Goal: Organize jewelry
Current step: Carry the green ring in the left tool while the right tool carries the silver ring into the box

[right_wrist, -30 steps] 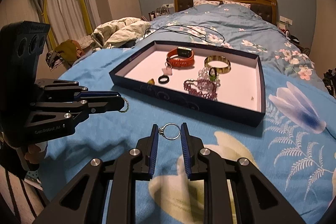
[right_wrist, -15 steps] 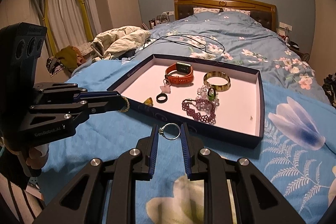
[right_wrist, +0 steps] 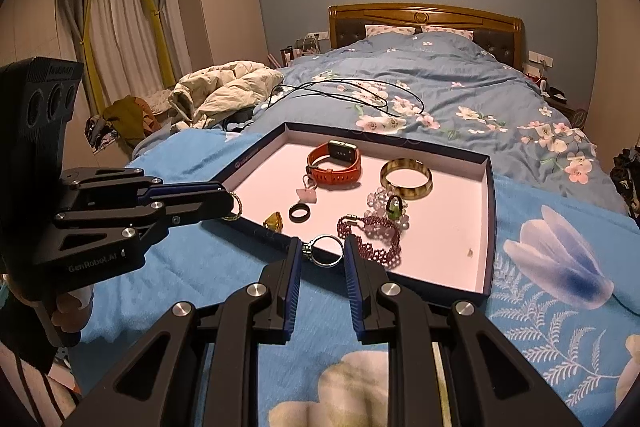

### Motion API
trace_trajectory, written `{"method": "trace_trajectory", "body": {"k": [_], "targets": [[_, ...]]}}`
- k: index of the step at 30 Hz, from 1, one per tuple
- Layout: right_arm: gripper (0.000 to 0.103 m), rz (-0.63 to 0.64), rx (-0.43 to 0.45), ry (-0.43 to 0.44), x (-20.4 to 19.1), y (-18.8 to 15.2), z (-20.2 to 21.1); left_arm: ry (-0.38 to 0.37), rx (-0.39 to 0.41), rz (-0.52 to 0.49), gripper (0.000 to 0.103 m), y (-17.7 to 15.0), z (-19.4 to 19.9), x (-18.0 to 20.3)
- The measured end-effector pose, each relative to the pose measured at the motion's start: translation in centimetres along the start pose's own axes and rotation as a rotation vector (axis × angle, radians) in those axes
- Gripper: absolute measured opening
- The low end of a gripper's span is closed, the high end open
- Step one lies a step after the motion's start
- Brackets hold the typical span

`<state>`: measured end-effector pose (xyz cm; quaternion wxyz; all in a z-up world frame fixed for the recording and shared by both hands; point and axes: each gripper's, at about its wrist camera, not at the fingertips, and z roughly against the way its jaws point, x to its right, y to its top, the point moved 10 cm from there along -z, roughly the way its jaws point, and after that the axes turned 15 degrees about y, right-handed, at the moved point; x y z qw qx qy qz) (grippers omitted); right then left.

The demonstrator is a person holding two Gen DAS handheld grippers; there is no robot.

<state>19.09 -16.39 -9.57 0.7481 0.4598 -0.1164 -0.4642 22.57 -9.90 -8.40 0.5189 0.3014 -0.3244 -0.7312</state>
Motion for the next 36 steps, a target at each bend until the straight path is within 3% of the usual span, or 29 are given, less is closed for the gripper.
{"method": "trace_trajectory", "body": {"k": [36], "targets": [[0.019,-0.025,-0.027,0.003,2.5,1.6,-3.1,0.046,-0.017,0.001,0.011,1.4,-3.6,-0.6]]}}
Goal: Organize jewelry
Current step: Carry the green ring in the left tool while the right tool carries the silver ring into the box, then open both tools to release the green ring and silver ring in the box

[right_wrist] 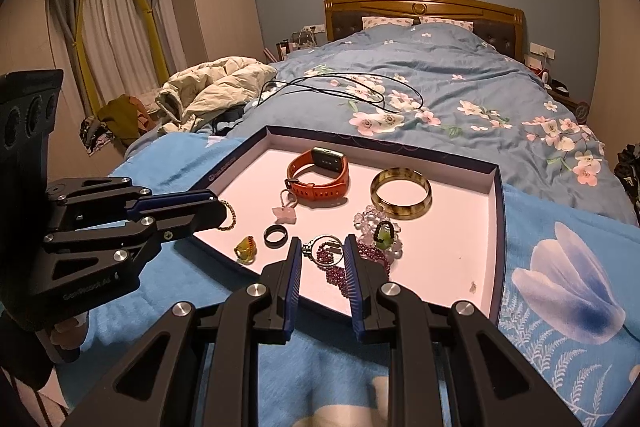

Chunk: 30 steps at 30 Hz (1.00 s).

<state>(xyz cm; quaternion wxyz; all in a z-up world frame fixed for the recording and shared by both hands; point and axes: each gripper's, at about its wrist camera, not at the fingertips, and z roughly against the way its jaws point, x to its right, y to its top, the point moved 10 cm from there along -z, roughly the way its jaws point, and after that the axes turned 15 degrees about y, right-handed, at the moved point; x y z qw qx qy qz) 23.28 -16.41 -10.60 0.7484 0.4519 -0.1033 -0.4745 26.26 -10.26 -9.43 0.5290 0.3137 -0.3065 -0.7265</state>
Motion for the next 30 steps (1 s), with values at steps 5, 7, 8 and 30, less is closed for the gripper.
{"method": "trace_trajectory", "body": {"k": [5,7,8,30], "targets": [[0.019,-0.011,-0.015,-0.007,0.7,-0.1,-0.8,-0.001,-0.01,0.003,0.011,0.0,-0.7,0.1],[0.019,-0.016,-0.018,-0.004,0.9,-0.2,-0.9,0.0,-0.01,0.003,0.011,0.1,-0.8,0.1],[0.019,-0.017,-0.019,-0.004,1.0,-0.2,-1.0,-0.001,-0.013,0.005,0.011,0.1,-0.9,0.1],[0.02,-0.033,-0.061,-0.022,2.0,-0.7,-2.7,0.002,-0.063,0.027,0.011,-0.4,-3.3,-0.1]]}}
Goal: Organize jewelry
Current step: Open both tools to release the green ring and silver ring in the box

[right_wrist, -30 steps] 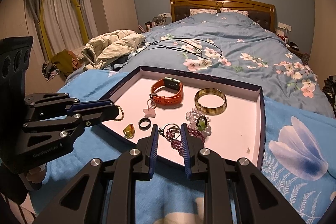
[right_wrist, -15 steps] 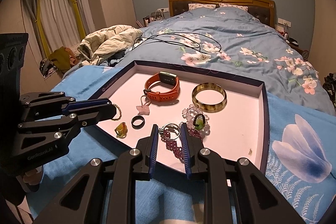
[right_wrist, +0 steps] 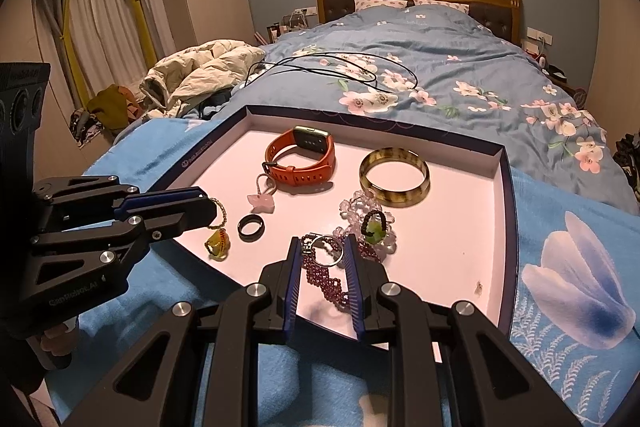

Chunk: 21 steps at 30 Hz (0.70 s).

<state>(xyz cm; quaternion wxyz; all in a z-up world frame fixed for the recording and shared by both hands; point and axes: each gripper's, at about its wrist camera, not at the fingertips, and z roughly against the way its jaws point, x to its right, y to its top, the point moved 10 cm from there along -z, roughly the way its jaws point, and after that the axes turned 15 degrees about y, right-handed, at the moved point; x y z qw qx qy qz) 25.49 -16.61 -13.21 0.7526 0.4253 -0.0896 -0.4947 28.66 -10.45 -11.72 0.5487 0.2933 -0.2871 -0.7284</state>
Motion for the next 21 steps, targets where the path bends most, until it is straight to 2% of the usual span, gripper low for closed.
{"method": "trace_trajectory", "body": {"k": [18,21], "targets": [[0.02,-0.04,-0.012,-0.019,1.1,-0.4,-0.8,0.017,-0.031,0.009,0.012,-0.4,-1.4,0.1],[0.02,-0.049,-0.014,-0.012,1.3,-0.5,-0.9,0.019,-0.031,0.014,0.026,-0.5,-1.4,0.1]]}}
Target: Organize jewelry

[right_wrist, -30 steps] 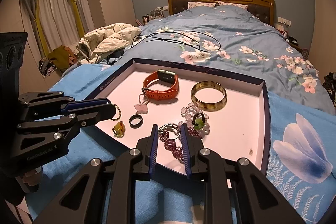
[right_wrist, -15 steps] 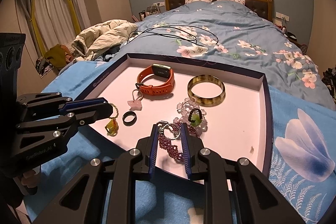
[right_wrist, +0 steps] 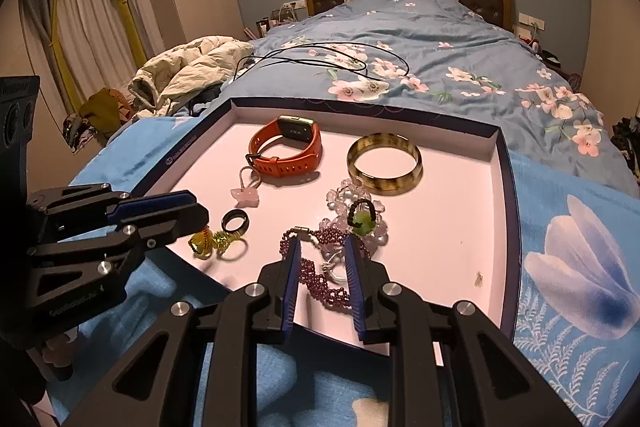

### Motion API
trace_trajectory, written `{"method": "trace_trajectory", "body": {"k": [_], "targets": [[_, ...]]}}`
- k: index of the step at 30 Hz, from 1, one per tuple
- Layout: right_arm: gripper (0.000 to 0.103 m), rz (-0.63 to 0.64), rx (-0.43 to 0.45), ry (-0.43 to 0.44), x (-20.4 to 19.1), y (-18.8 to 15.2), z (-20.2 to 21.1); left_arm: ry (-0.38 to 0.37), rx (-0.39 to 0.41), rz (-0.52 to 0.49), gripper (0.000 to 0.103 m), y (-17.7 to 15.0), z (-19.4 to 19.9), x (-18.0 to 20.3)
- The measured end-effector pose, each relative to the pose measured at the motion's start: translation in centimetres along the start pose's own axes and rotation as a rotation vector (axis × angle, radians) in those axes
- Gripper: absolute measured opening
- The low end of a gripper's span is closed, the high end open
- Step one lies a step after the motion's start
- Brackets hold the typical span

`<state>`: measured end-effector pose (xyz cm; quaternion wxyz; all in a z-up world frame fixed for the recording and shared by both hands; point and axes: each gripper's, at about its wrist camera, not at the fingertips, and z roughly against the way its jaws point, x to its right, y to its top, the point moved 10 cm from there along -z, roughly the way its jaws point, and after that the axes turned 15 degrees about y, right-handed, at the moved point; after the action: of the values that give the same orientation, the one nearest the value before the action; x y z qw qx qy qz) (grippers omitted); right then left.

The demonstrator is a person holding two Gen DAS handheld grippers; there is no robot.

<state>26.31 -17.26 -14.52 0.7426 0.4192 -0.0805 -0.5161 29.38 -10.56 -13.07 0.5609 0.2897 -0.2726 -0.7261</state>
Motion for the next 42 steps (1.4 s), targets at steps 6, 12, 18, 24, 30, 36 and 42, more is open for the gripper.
{"method": "trace_trajectory", "body": {"k": [6,12,18,24,30,36,42], "targets": [[0.031,-0.013,0.01,0.006,0.1,-0.2,0.3,0.004,0.008,0.002,0.038,-0.1,0.3,0.0],[0.039,-0.024,0.034,0.006,-0.1,-0.4,1.4,0.021,0.033,0.005,0.058,-0.3,1.3,-0.3],[0.073,-0.042,0.074,-0.004,-0.2,-0.6,2.8,0.055,0.062,0.031,0.094,-0.6,2.8,-1.3],[0.091,-0.054,0.121,-0.036,-0.4,-1.4,4.5,0.083,0.078,0.045,0.097,-1.4,4.1,-2.1],[0.096,-0.046,0.185,-0.054,-1.5,-1.8,6.7,0.113,0.115,0.078,0.097,-2.0,6.3,-2.8],[0.096,-0.001,0.219,-0.099,-3.0,-2.8,8.3,0.139,0.161,0.103,0.097,-2.3,8.8,-3.3],[0.096,0.03,0.248,-0.105,-4.3,-3.7,9.6,0.154,0.198,0.113,0.097,-2.9,11.1,-3.2]]}}
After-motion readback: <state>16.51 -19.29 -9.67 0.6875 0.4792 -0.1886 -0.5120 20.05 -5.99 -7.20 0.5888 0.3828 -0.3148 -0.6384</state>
